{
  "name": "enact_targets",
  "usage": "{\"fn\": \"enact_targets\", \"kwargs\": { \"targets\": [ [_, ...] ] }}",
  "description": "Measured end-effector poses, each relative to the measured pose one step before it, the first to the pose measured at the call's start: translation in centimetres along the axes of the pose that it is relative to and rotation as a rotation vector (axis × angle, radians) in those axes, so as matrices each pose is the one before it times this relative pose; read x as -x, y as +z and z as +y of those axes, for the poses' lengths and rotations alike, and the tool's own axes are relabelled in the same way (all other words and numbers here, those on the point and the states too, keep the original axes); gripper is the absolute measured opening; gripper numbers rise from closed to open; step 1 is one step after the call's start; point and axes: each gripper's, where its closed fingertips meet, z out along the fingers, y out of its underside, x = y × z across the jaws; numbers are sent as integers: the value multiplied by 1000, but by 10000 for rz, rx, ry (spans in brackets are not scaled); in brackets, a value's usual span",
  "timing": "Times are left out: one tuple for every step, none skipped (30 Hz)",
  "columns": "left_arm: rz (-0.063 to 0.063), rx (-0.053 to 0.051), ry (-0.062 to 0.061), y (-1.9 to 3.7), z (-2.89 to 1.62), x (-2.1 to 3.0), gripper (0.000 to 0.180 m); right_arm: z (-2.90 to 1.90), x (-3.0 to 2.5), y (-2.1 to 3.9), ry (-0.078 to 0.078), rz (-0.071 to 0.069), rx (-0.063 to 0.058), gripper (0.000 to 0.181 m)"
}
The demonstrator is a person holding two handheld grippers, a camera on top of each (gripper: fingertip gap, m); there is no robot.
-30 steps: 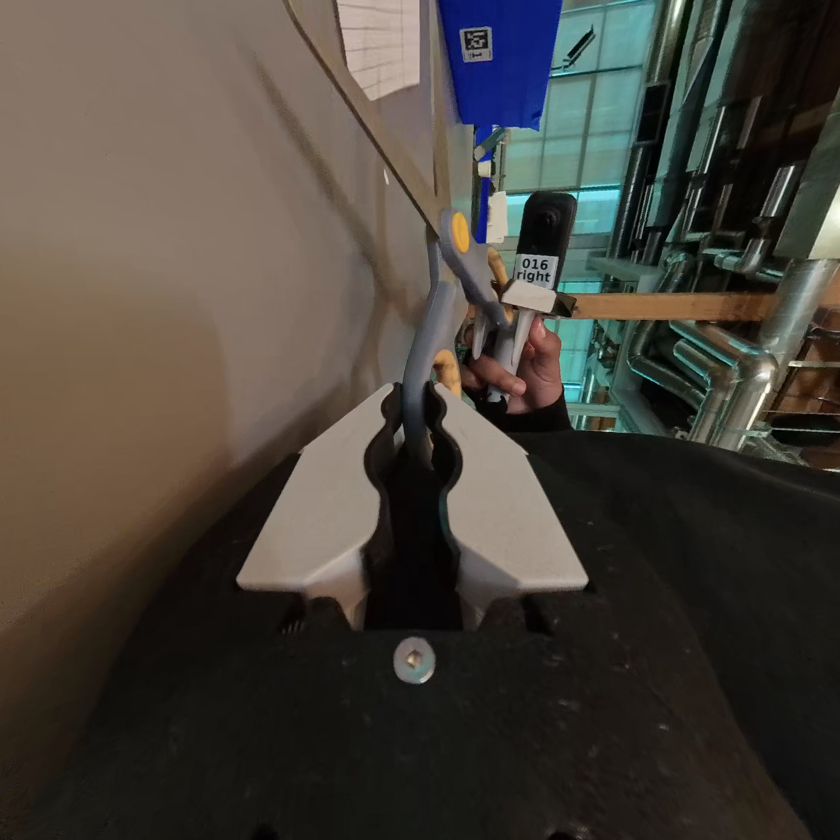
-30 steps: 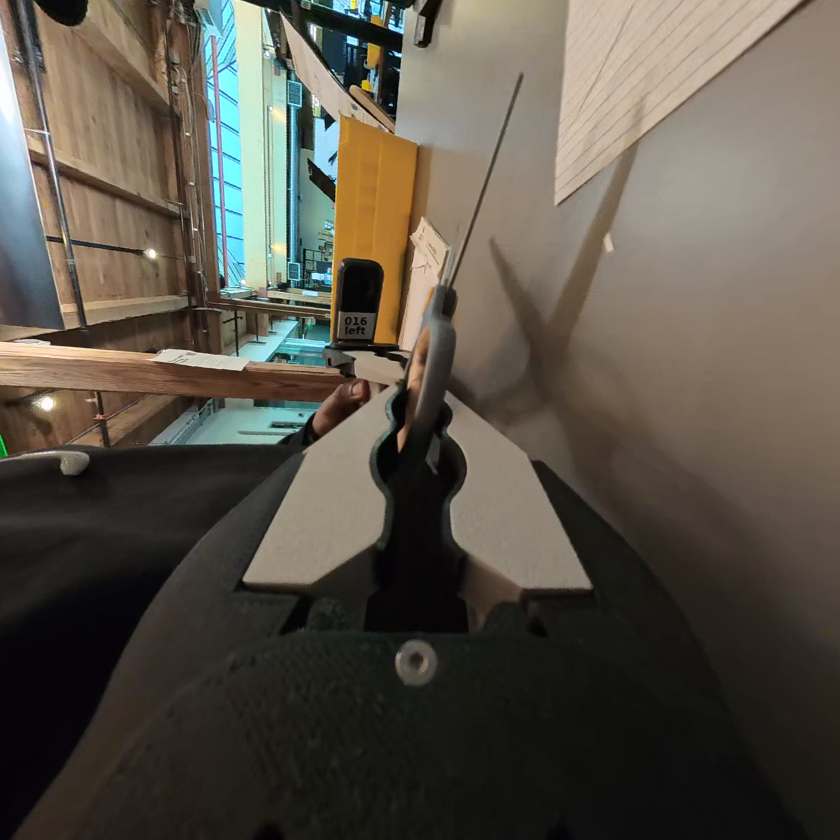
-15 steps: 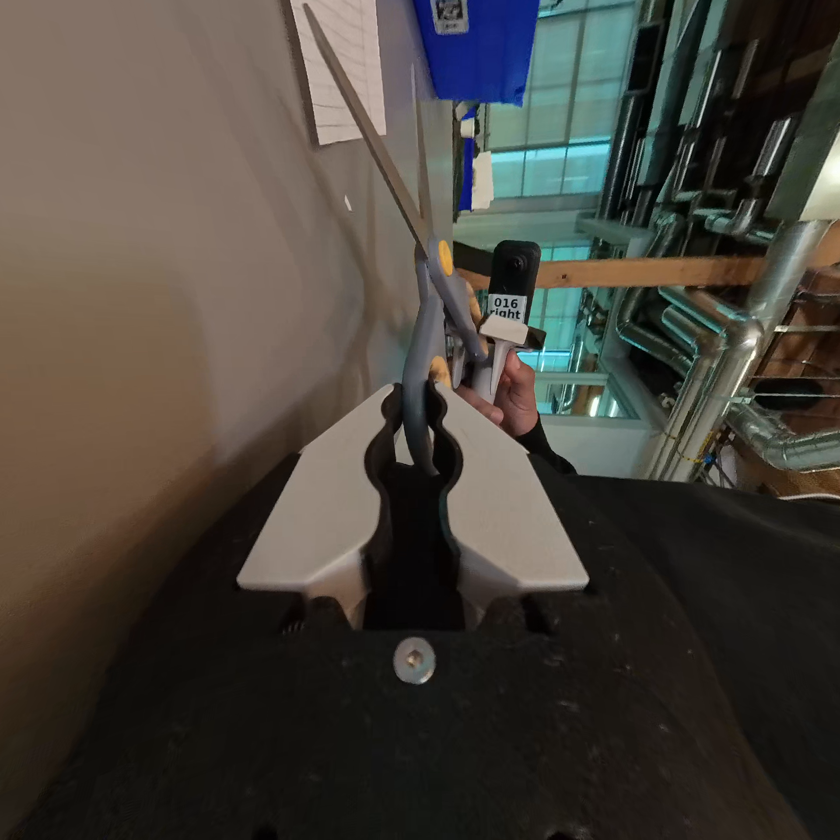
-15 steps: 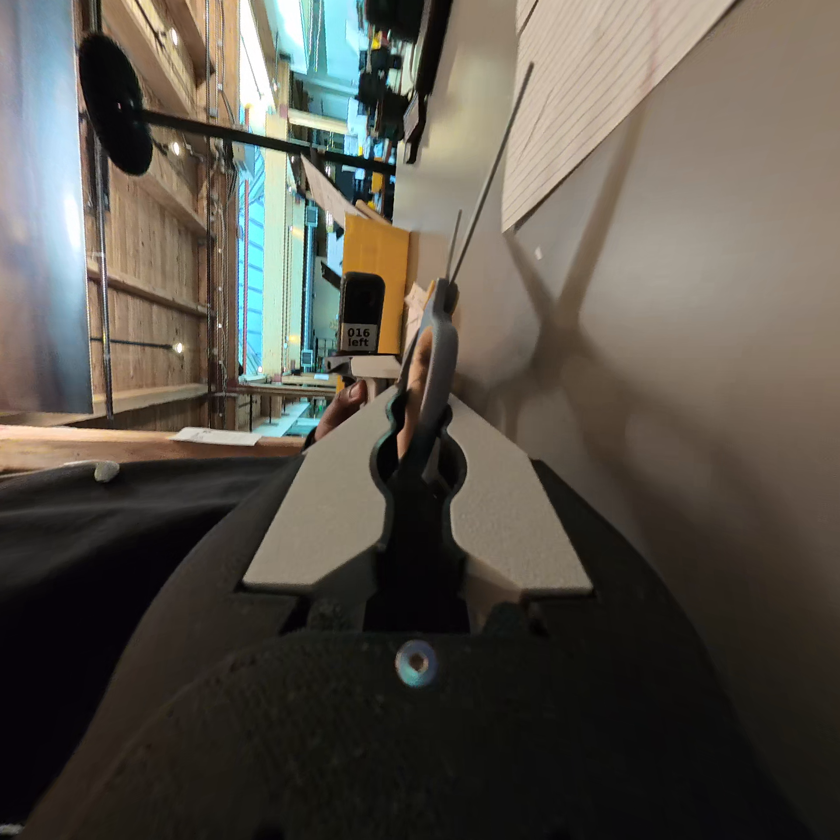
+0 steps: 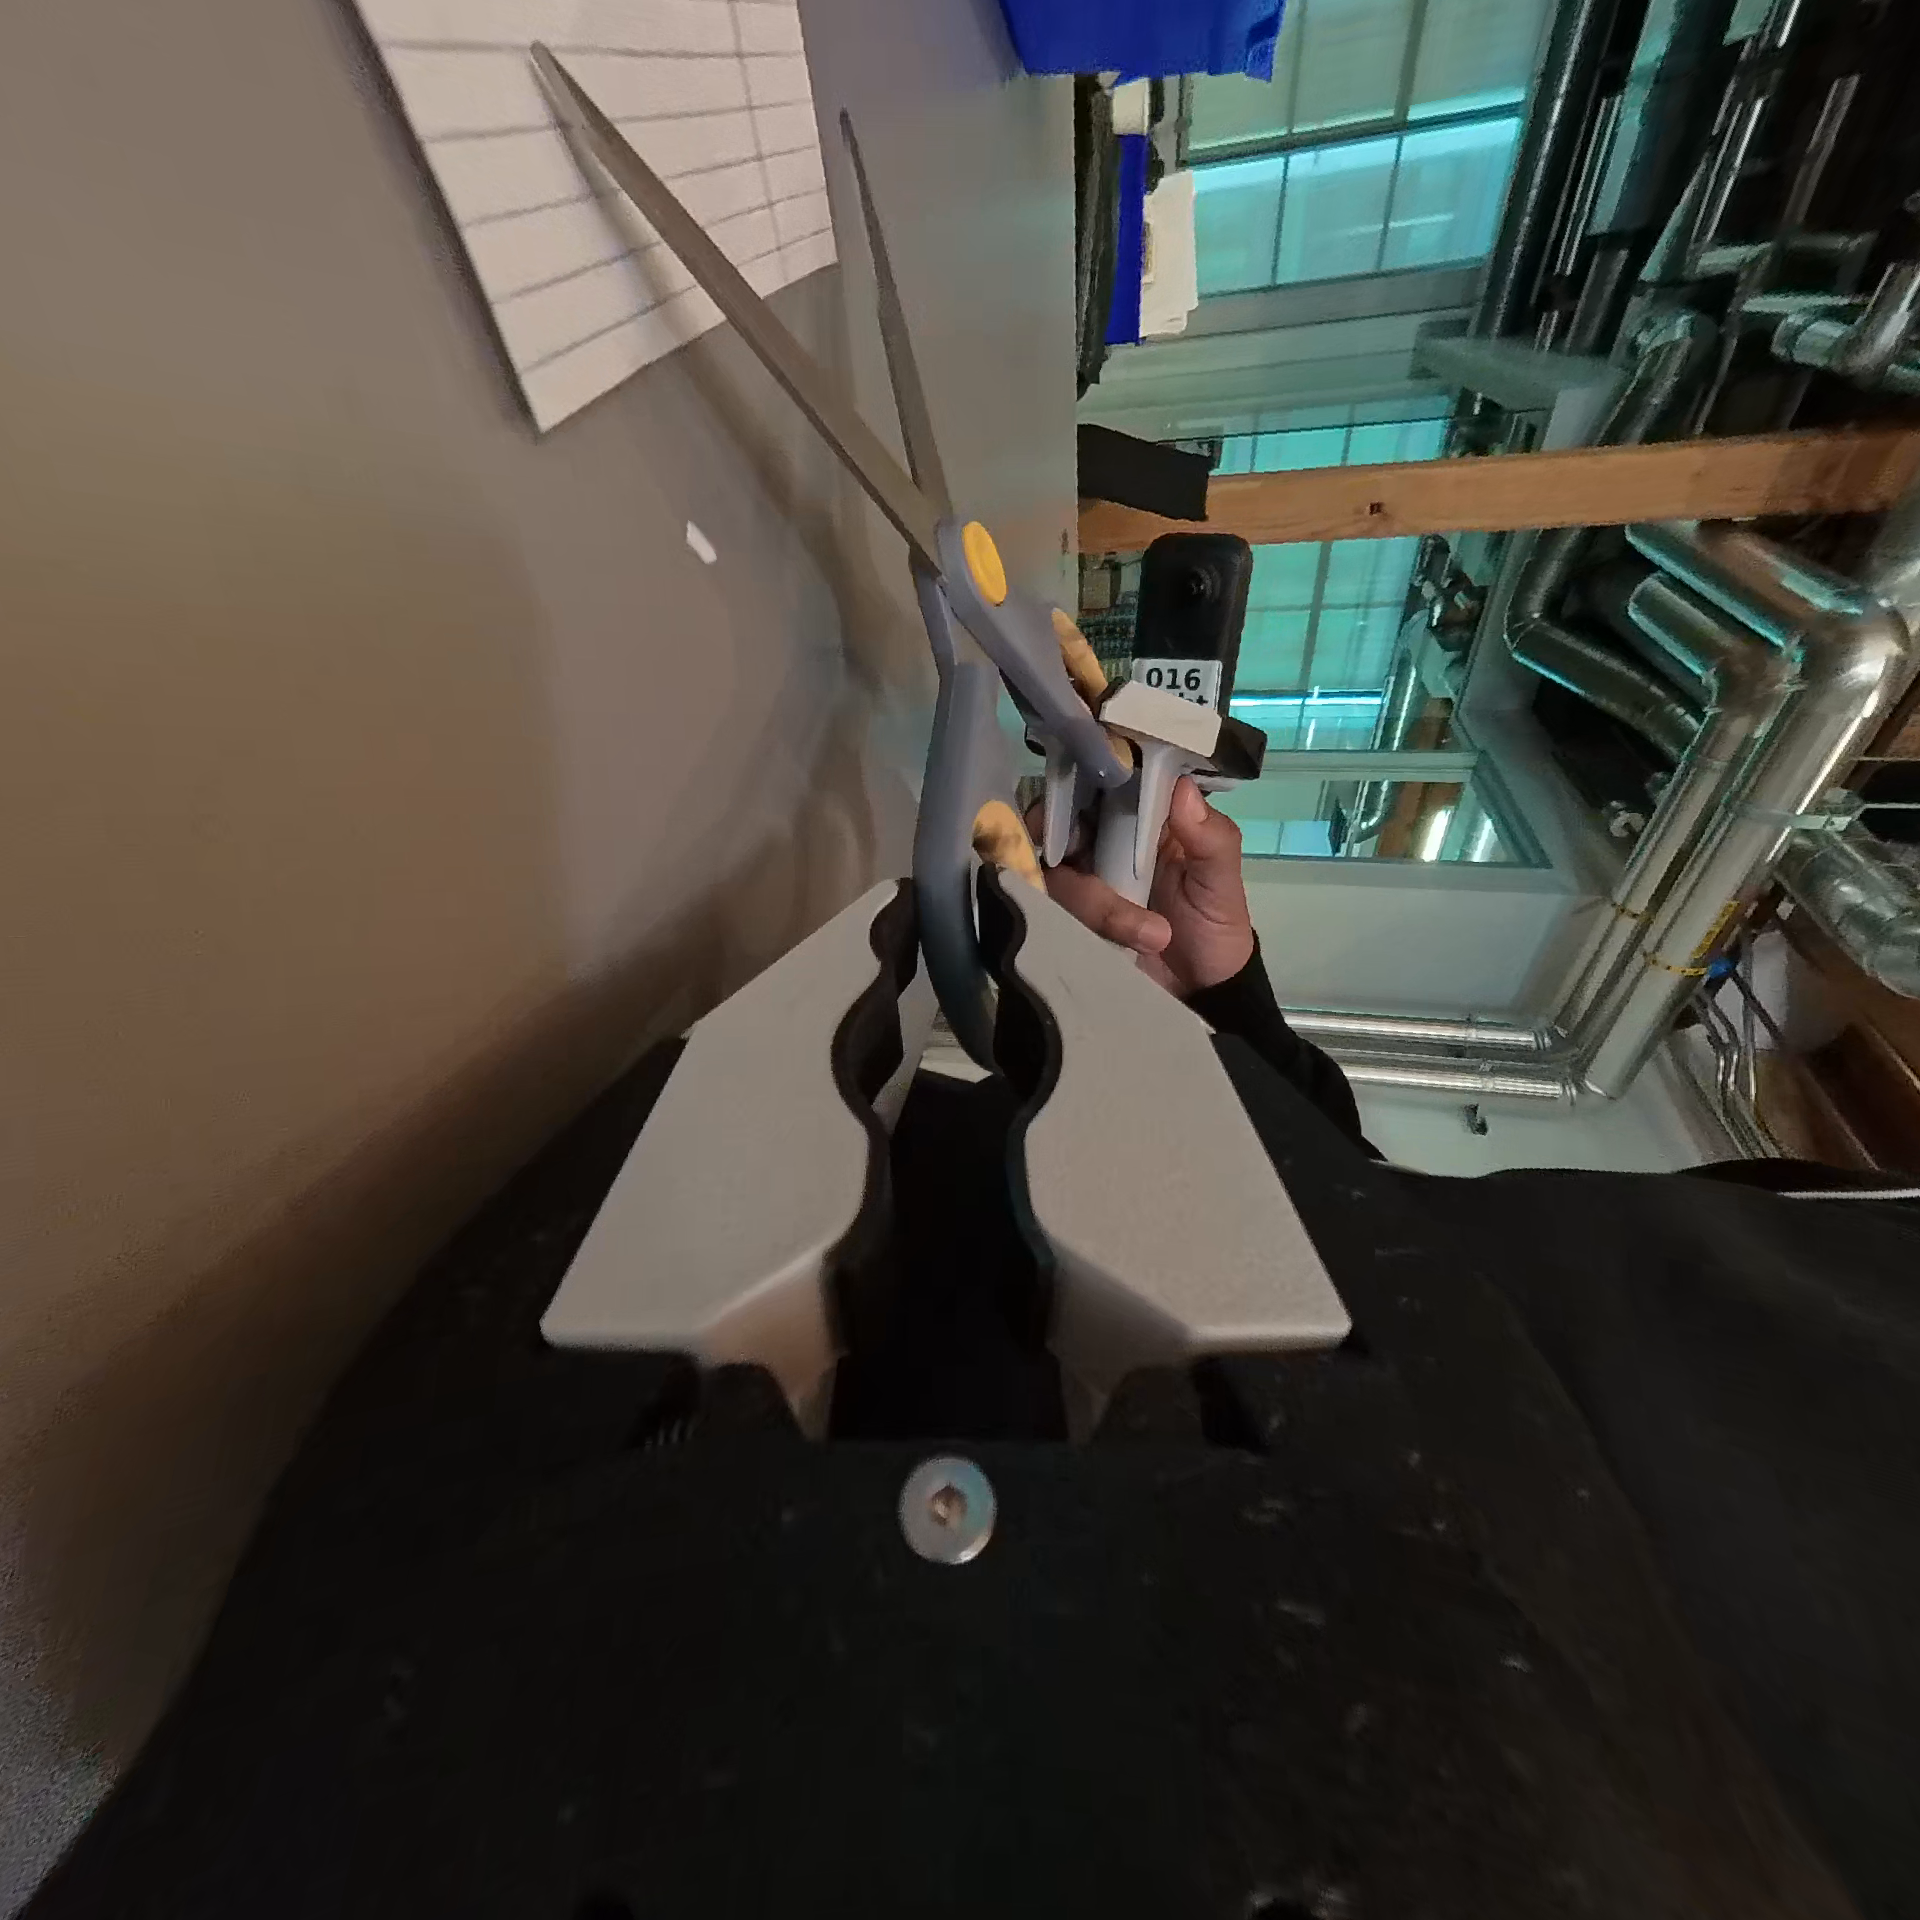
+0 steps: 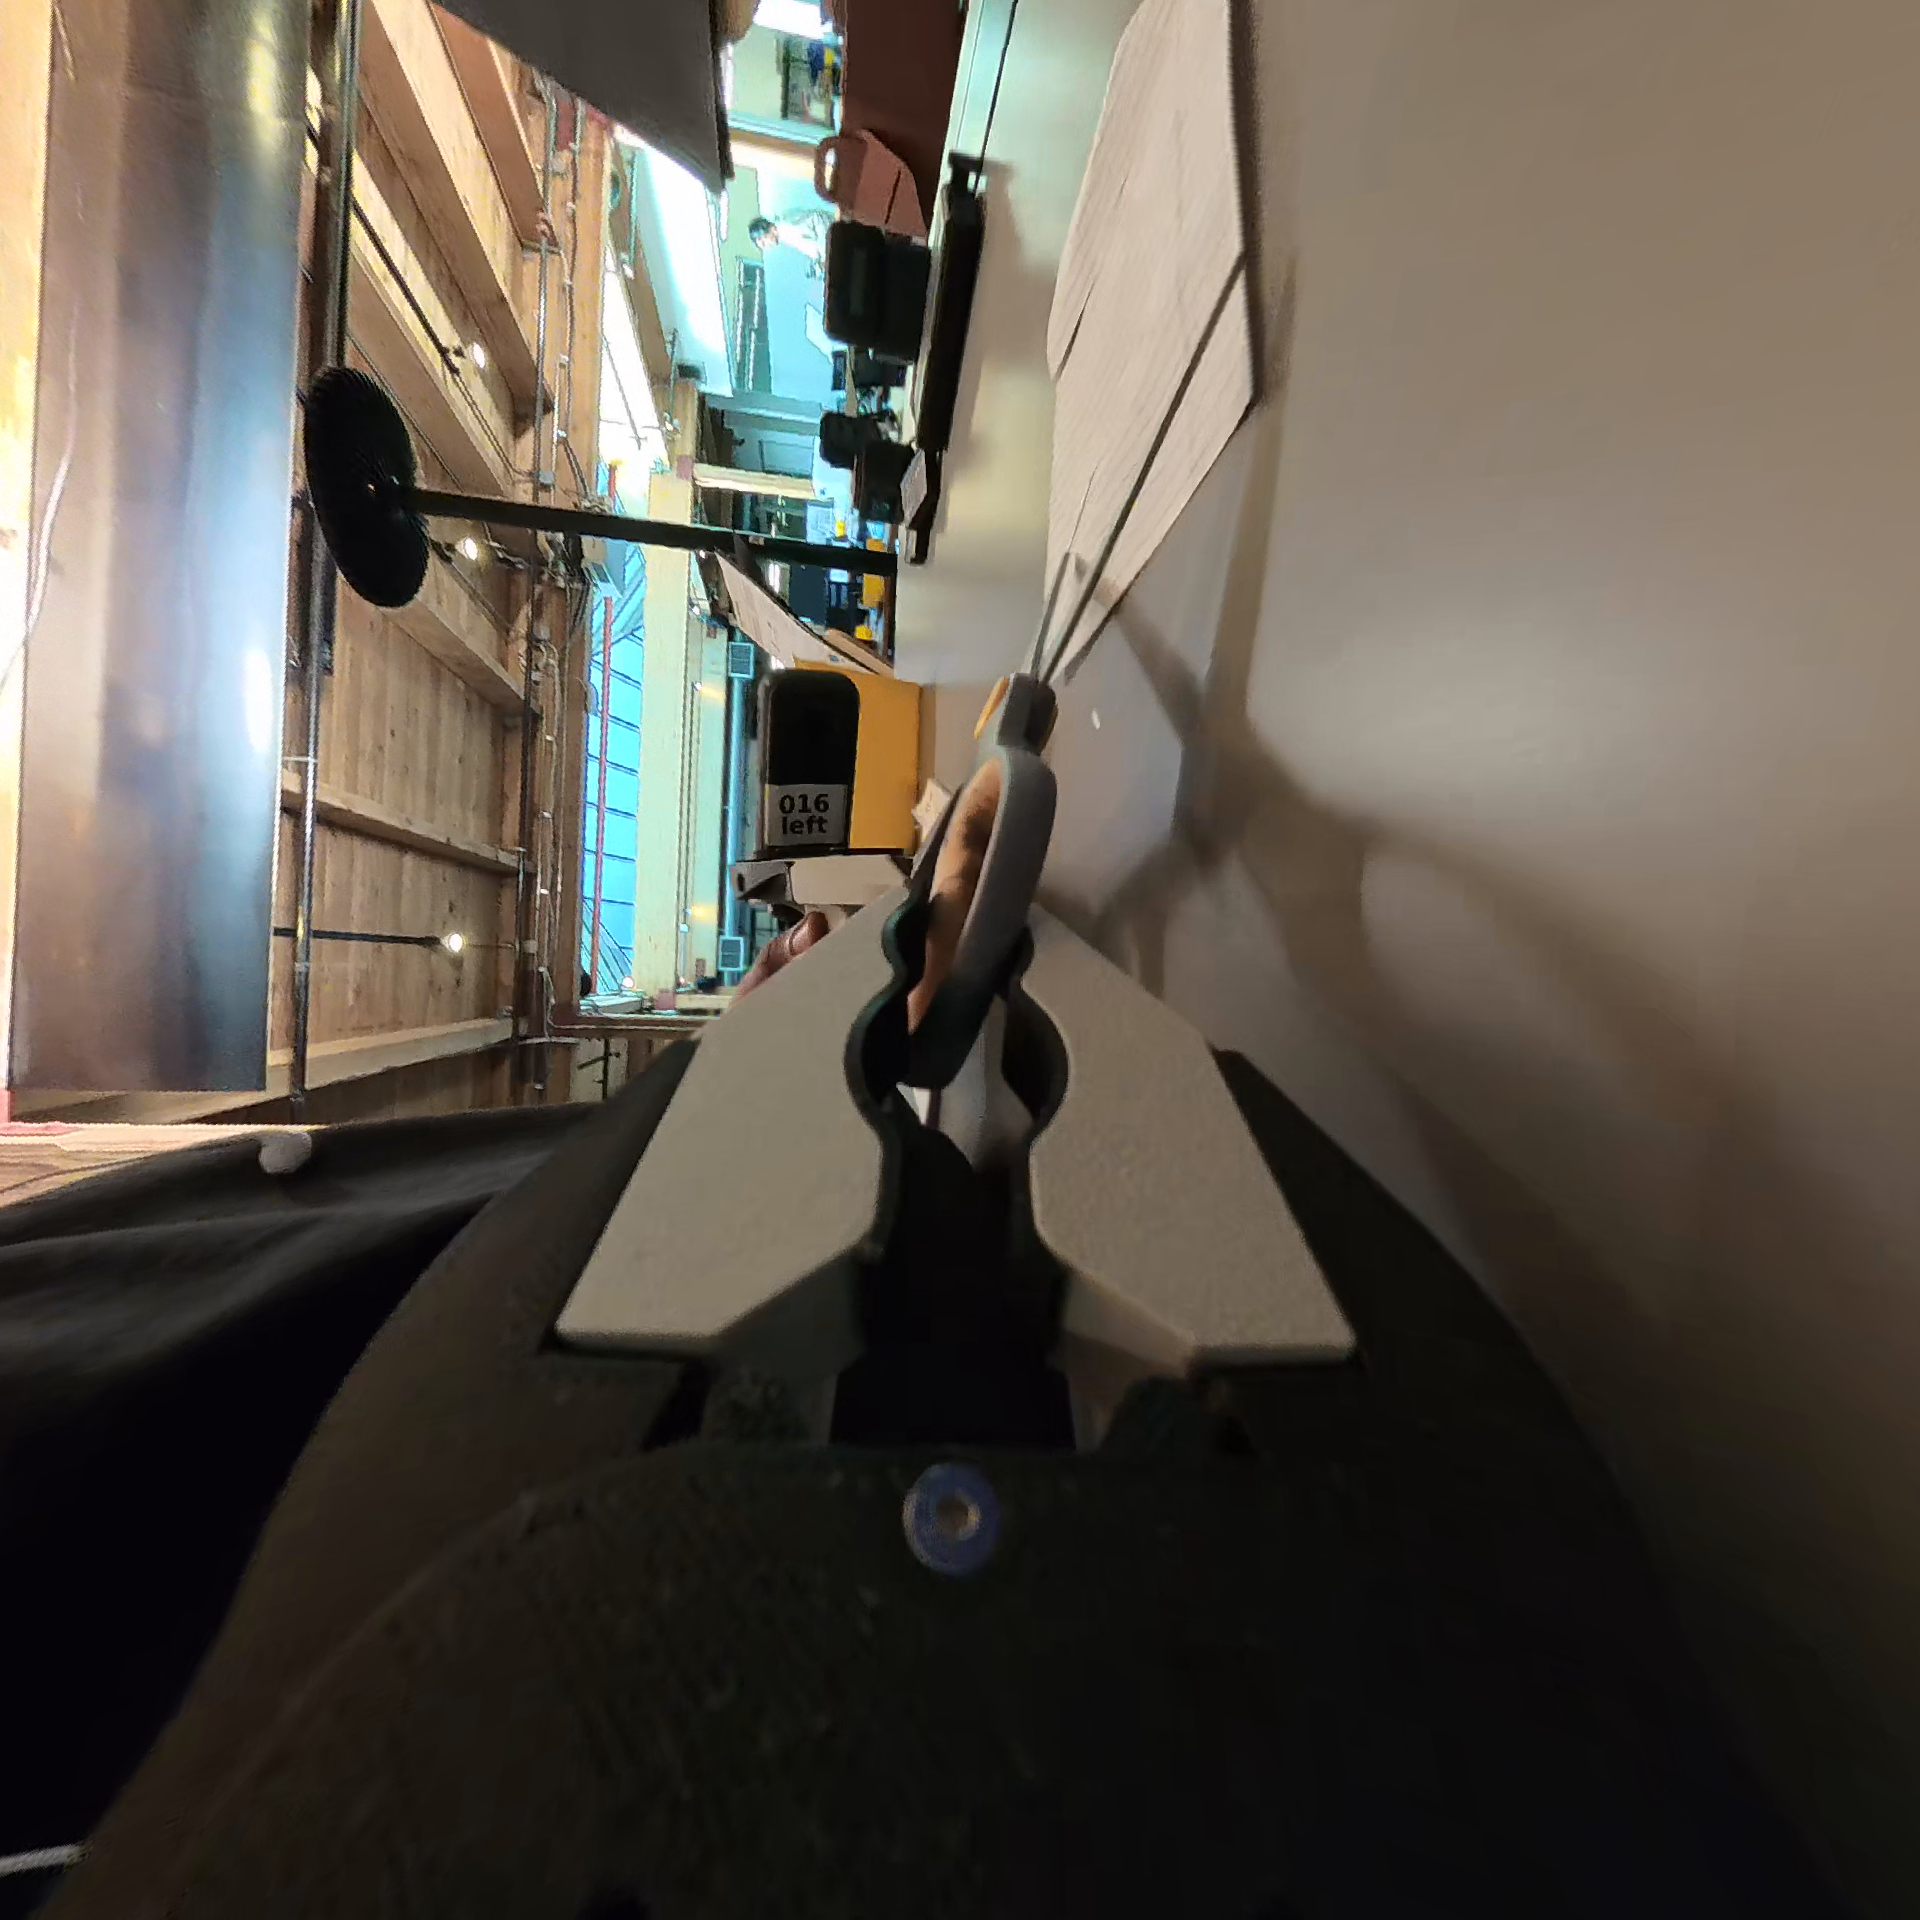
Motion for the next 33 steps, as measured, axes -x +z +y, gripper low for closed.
{"fn": "enact_targets", "kwargs": {
  "targets": [
    [-12, 3, 38, 217, -331, -97, 9, -343, -114, -98, 102, -64, -70, 9],
    [-34, -3, 24, 217, -359, -52, 9, -328, -133, -49, 100, -37, -44, 9],
    [-110, 17, 21, 217, -323, 79, 9, -299, -181, -16, 75, 5, -11, 9],
    [-154, 41, 45, 202, -265, 193, 9, -253, -230, 13, 40, 50, 28, 9],
    [-195, 82, 9, 177, -126, 327, 9, -153, -269, 84, 42, 92, 91, 9],
    [-186, 79, -51, 159, -11, 379, 8, -81, -266, 115, 20, 95, 134, 9],
    [-129, 50, -85, 112, 69, 357, 8, 20, -218, 178, -7, 91, 188, 9],
    [-147, 74, -149, 67, 189, 412, 7, 147, -230, 207, -13, 132, 242, 9],
    [-128, 76, -162, 55, 233, 401, 7, 182, -206, 221, -15, 137, 233, 9],
    [-10, 22, -151, 14, 140, 181, 7, 75, -79, 205, -8, 58, 127, 9],
    [26, -19, -145, -17, 51, 63, 8, 39, -1, 189, 41, 0, 72, 9],
    [21, -14, -73, -14, 7, -9, 8, 89, 13, 214, 91, -43, 79, 10],
    [-13, -1, 7, 5, -19, -42, 7, 141, 37, 266, 106, -80, 83, 10],
    [-43, 20, 34, 54, -19, -26, 7, 285, 44, 367, 127, -105, 138, 10],
    [-79, 67, 28, 123, 71, 24, 7, 454, 53, 502, 136, -122, 206, 10],
    [-73, 105, 38, 213, 160, 20, 7, 599, 76, 641, 120, -111, 260, 10],
    [-51, 120, 27, 249, 208, -6, 7, 619, 12, 707, 90, -46, 245, 10],
    [-103, 74, 21, 194, 181, 95, 7, 376, -86, 555, 51, 51, 108, 10],
    [-128, -26, 42, -35, 6, 197, 7, 74, -14, 254, 42, -1, -8, 10],
    [88, -71, -25, -211, -94, -43, 7, 7, 170, 122, 48, -133, 17, 10],
    [225, -79, -132, -223, -103, -231, 7, -13, 186, 78, 30, -123, 12, 10],
    [127, -84, -102, -148, -88, -116, 7, 1, 68, 102, -1, -32, 5, 10],
    [-11, -27, 6, -86, -18, 38, 7, 43, 8, 87, -25, 20, 27, 10],
    [-36, 44, 50, -53, 77, 61, 7, 69, 4, 53, -7, 16, 47, 10],
    [-6, 70, 24, -44, 118, 14, 7, 101, 5, 27, 15, 9, 55, 10],
    [-2, 93, -3, -37, 169, 23, 7, 128, 9, 14, 12, 12, 66, 10],
    [10, 130, 1, -35, 259, -13, 7, 175, 34, 5, -17, 14, 75, 10],
    [4, 167, -4, -58, 374, -7, 7, 282, 35, 41, -4, 32, 111, 10],
    [-15, 182, -9, -92, 485, 26, 7, 401, 31, 65, 25, 37, 141, 10],
    [-4, 214, 12, -124, 602, 33, 7, 536, 38, 118, 44, 41, 180, 10],
    [8, 277, 31, -178, 722, 59, 8, 669, 18, 188, 98, 49, 238, 10],
    [2, 379, 13, -243, 865, 137, 8, 788, 31, 306, 181, 90, 306, 10],
    [-1, 426, -40, -311, 920, 171, 7, 857, 112, 439, 128, 138, 358, 10]
  ]
}}
